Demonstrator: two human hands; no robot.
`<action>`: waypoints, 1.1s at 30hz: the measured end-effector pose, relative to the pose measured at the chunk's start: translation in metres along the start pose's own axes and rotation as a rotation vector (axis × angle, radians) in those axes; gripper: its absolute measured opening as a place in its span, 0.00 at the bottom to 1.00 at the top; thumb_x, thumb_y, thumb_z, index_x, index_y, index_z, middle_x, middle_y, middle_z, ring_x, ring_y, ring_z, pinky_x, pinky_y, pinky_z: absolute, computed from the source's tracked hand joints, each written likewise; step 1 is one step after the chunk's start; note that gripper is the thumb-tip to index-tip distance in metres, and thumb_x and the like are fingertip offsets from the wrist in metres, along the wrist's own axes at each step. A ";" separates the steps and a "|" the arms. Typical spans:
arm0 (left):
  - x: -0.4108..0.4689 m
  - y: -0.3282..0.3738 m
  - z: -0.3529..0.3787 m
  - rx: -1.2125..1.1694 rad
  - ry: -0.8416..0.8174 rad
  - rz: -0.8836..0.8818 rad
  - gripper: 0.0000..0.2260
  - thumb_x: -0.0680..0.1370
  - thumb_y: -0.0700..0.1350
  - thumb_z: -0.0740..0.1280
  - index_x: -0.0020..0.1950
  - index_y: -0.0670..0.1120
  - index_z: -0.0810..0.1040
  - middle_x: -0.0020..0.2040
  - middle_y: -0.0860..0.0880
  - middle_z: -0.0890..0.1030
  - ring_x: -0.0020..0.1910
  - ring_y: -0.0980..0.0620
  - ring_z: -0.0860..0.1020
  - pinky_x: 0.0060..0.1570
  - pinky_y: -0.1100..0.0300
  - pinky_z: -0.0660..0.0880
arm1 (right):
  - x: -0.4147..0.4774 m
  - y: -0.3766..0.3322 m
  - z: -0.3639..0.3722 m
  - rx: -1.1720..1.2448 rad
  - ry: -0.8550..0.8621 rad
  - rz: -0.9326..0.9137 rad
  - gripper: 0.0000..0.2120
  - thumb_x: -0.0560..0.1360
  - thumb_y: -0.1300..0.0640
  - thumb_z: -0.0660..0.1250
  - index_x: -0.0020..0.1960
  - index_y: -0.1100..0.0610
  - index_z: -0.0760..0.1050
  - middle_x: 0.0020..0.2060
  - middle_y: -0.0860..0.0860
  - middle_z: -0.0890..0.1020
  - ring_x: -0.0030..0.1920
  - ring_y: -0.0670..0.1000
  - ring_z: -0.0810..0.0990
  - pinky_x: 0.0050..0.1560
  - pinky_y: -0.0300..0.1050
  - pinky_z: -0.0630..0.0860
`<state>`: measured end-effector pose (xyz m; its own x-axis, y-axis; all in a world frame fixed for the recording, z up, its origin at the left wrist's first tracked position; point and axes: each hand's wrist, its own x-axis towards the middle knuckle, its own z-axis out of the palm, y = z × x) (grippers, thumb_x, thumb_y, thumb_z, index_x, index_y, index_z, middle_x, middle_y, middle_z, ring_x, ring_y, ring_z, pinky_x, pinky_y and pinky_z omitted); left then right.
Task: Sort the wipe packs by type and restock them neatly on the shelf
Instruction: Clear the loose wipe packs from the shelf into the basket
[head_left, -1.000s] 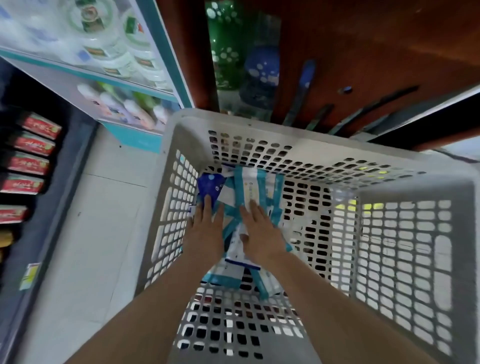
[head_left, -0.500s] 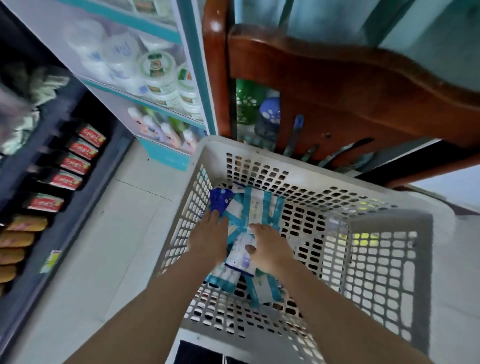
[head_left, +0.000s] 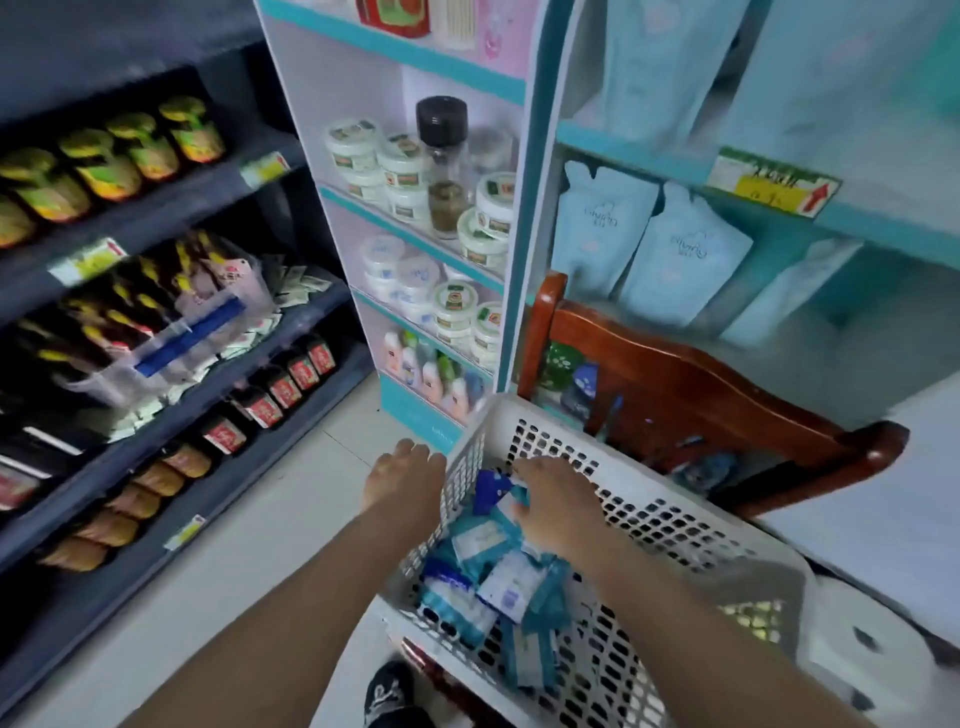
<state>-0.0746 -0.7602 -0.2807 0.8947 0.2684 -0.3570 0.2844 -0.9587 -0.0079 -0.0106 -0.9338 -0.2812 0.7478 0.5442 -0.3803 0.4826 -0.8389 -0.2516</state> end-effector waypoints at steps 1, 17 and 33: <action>-0.005 -0.010 -0.009 0.003 0.015 -0.041 0.19 0.74 0.46 0.70 0.63 0.50 0.71 0.58 0.50 0.72 0.59 0.48 0.71 0.52 0.55 0.74 | -0.001 -0.009 -0.009 -0.013 0.013 -0.029 0.23 0.78 0.49 0.62 0.72 0.52 0.65 0.65 0.52 0.73 0.66 0.55 0.69 0.64 0.51 0.70; -0.114 -0.237 -0.133 0.024 0.387 -0.338 0.13 0.76 0.43 0.64 0.61 0.47 0.72 0.59 0.48 0.74 0.61 0.47 0.70 0.58 0.54 0.72 | 0.036 -0.253 -0.111 -0.202 0.307 -0.515 0.25 0.74 0.50 0.68 0.69 0.53 0.67 0.62 0.52 0.74 0.64 0.55 0.70 0.62 0.50 0.69; -0.185 -0.491 -0.197 0.102 0.593 -0.547 0.13 0.77 0.46 0.63 0.61 0.48 0.72 0.60 0.49 0.75 0.63 0.47 0.69 0.57 0.54 0.70 | 0.078 -0.540 -0.156 -0.191 0.463 -0.775 0.26 0.78 0.47 0.64 0.73 0.52 0.64 0.69 0.49 0.69 0.70 0.53 0.64 0.67 0.50 0.67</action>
<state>-0.3114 -0.3206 -0.0268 0.6798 0.6795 0.2761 0.7272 -0.6734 -0.1333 -0.1418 -0.4386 -0.0366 0.2719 0.9325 0.2376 0.9609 -0.2496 -0.1201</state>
